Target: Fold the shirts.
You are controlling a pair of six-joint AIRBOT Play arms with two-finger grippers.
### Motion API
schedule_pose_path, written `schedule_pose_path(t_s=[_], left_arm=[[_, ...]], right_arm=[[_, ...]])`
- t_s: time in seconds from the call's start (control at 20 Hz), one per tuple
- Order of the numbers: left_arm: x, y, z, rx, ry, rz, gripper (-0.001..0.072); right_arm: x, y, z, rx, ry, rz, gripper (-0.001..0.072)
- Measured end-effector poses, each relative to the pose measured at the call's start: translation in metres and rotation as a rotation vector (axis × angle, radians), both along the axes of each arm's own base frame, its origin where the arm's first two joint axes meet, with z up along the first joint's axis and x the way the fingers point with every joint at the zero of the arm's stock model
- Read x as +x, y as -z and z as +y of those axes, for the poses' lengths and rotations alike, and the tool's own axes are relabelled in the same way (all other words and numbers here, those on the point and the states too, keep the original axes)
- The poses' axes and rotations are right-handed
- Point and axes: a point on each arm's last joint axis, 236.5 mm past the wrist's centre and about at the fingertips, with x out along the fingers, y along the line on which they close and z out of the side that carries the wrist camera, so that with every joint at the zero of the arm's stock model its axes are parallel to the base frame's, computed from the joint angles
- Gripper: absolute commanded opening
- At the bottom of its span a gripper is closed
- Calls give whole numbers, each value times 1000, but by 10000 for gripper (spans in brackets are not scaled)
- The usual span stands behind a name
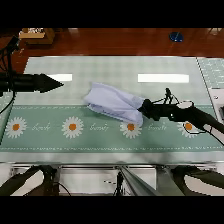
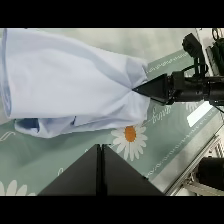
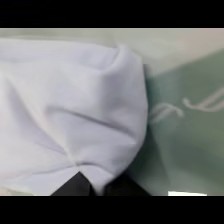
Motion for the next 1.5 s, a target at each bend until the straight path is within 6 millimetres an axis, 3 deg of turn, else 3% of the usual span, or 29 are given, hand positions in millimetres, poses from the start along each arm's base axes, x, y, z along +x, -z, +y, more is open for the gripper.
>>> schedule_pose_path(t_s=[0.15, 0.3, 0.4, 0.55, 0.7, 0.8, 0.95, 1.2, 1.5], left_arm=[[-1, 6, 4, 29, 0, 6, 17], [1, 15, 12, 79, -9, 9, 17], [1, 20, 16, 107, -14, 10, 17], [5, 24, 22, 137, -32, 3, 18], [10, 25, 26, 152, -47, -9, 17], [12, 25, 28, 160, -55, -19, 18], [21, 24, 33, 172, -85, -45, 18], [39, 20, 44, 198, -147, -111, 18], [70, 10, 78, 231, -299, -201, 18]], right_arm=[[32, -63, -7, 31, -22, -173, 28], [58, -156, -47, -1, 2, -368, 28], [56, -212, -89, -81, 38, -442, 28], [23, -253, -164, -299, 96, -419, 28], [-41, -248, -248, -564, 175, -217, 27], [-101, -235, -299, -713, 229, -1, 27], [-180, -228, -346, -837, 317, 281, 27], [-271, -225, -375, -882, 458, 607, 27], [-344, -196, -370, -814, 528, 889, 28]])
